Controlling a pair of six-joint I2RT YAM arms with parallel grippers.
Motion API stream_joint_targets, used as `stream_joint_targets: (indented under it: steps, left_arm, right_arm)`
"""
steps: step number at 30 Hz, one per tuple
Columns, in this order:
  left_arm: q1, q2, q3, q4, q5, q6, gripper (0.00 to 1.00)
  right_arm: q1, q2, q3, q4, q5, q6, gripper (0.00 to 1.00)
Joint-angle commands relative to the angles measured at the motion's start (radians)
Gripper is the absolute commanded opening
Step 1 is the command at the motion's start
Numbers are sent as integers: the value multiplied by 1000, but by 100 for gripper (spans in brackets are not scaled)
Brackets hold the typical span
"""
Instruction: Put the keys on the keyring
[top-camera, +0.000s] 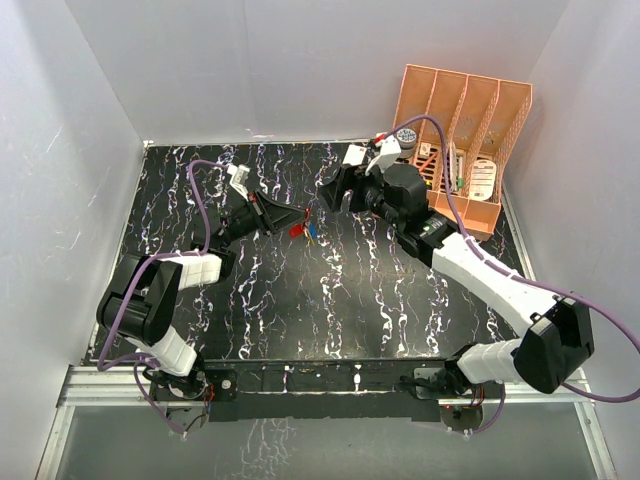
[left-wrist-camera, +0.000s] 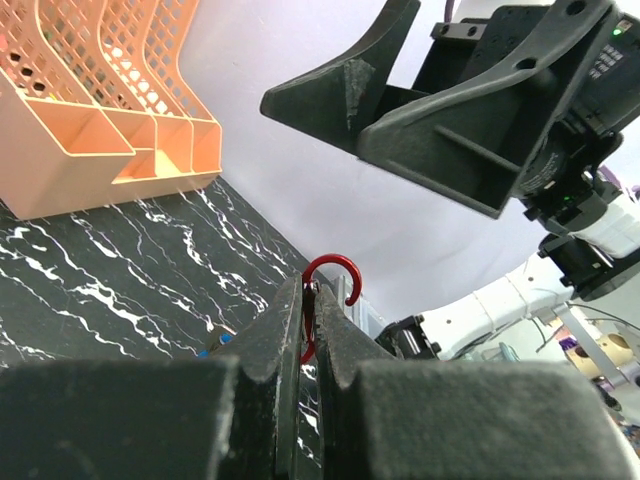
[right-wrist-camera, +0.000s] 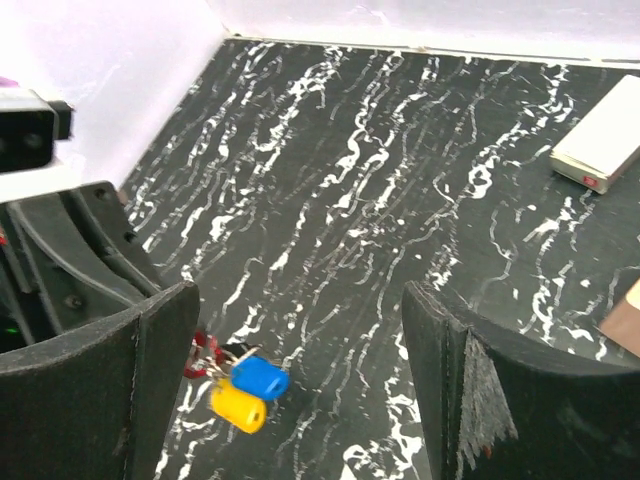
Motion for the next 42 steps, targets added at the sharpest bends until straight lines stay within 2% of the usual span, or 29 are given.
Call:
stream_joint_targets:
  steps: [1,11,22,36,42]
  left_arm:
    - [2,-8,32,166,-68,91,0]
    - [-24,-108,122,-328,-198,442,0]
    - [-85,-117,174,-546,-350,606,0]
    - [-145,-181,85,-466,-514,653,0]
    - [-168,-194,80,-484,-553,680,0]
  right_arm:
    - [2,17,98,-21,-42,59,79]
    - [17,99,163,-76,-16,87,71]
    - [42,112,177,-66,21,77,67]
    - [46,174,208,-93,91,149,54]
    - [46,183,213,-82,88,161,50]
